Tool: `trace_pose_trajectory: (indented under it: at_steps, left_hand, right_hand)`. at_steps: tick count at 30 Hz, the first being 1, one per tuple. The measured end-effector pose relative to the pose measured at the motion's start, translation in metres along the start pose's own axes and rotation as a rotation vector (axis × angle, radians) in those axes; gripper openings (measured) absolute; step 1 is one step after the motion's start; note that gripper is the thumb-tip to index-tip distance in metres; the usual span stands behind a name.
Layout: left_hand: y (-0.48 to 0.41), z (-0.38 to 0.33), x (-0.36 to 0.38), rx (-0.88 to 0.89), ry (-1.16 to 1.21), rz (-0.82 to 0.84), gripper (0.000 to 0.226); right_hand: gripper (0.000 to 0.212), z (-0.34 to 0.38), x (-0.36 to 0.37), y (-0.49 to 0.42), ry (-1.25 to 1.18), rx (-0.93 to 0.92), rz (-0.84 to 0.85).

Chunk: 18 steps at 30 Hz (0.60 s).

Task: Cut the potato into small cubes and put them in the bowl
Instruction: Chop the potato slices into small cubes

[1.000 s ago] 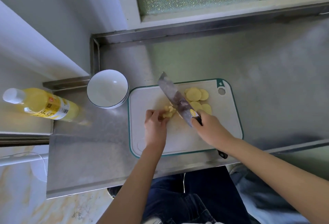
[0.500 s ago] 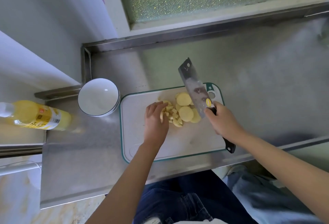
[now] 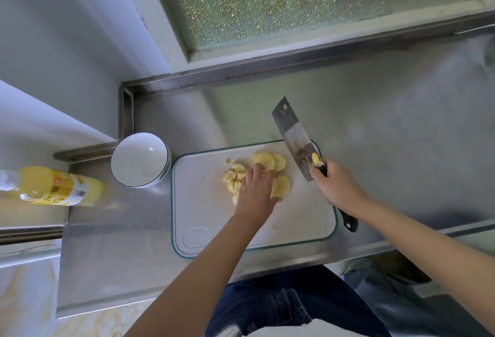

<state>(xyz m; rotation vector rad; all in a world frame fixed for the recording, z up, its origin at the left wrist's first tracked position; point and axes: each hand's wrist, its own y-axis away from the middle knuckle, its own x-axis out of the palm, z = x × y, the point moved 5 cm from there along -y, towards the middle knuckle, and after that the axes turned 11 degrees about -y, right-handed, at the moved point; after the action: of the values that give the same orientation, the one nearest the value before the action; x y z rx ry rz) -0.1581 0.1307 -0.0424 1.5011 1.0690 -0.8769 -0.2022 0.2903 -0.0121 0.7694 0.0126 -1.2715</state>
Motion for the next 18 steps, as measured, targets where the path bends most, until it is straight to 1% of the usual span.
trace_pose_trajectory:
  at_steps: [3, 6, 9, 11, 12, 14, 16, 18]
  left_hand:
    - [-0.002, 0.002, -0.001, 0.045, 0.002, 0.082, 0.052]
    - [-0.003, 0.007, -0.009, 0.082, 0.075, 0.093, 0.045]
    - [-0.004, 0.013, -0.024, 0.003, 0.184, 0.004, 0.034]
    - [-0.004, 0.013, -0.030, -0.057, 0.237, -0.077, 0.034]
    - [-0.003, 0.009, -0.031, -0.051, 0.247, -0.107, 0.035]
    - [0.002, -0.004, -0.021, 0.027, 0.205, -0.106, 0.040]
    - [0.008, -0.016, -0.003, 0.132, 0.084, -0.057, 0.046]
    - [0.015, -0.021, 0.010, 0.152, -0.006, -0.031, 0.049]
  right_hand:
    - [0.018, -0.002, -0.005, -0.001, 0.019, -0.001, 0.018]
    - [0.016, -0.005, -0.009, -0.003, 0.035, -0.004, 0.048]
    - [0.019, -0.008, -0.013, -0.005, 0.047, -0.009, 0.072]
    - [0.020, -0.010, -0.016, -0.007, 0.063, -0.011, 0.085]
    - [0.020, -0.010, -0.017, -0.008, 0.068, -0.011, 0.090]
    - [0.021, -0.011, -0.018, -0.009, 0.068, -0.011, 0.101]
    - [0.024, -0.011, -0.019, -0.009, 0.078, -0.018, 0.107]
    - [0.025, -0.010, -0.021, -0.010, 0.117, -0.035, 0.115]
